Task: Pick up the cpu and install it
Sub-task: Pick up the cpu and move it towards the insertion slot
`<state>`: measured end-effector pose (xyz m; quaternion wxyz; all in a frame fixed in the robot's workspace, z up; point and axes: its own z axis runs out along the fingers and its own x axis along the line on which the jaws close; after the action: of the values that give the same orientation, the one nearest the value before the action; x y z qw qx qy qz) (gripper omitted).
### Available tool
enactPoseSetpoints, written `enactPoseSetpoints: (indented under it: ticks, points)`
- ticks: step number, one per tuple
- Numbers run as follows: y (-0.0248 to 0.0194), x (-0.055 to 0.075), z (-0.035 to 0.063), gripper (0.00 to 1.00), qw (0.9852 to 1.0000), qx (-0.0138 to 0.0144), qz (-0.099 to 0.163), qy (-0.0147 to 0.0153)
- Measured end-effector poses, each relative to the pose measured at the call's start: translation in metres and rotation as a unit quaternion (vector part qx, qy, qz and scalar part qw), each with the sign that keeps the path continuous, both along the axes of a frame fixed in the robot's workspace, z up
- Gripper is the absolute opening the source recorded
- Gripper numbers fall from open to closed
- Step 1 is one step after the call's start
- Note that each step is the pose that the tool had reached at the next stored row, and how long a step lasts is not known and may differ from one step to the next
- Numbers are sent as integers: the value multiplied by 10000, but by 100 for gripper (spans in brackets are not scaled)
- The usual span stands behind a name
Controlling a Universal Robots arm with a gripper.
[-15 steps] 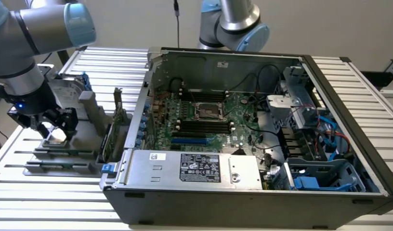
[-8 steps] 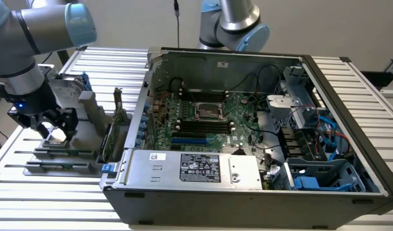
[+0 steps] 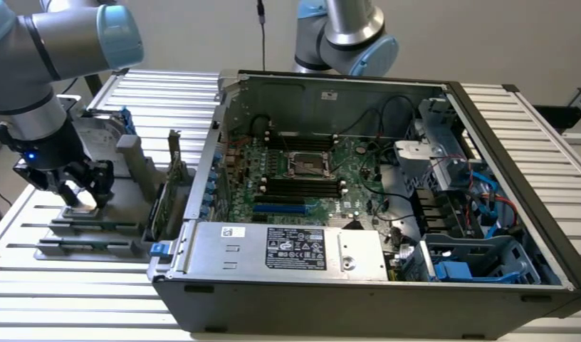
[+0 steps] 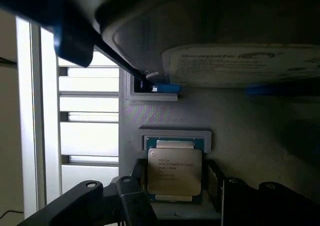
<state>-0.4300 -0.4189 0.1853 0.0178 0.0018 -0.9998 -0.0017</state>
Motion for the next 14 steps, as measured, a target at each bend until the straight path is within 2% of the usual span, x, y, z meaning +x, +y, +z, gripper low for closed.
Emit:
enactPoseSetpoints:
  ticks: [14]
  points:
    - [0, 1, 0, 55, 10000, 0, 0, 0]
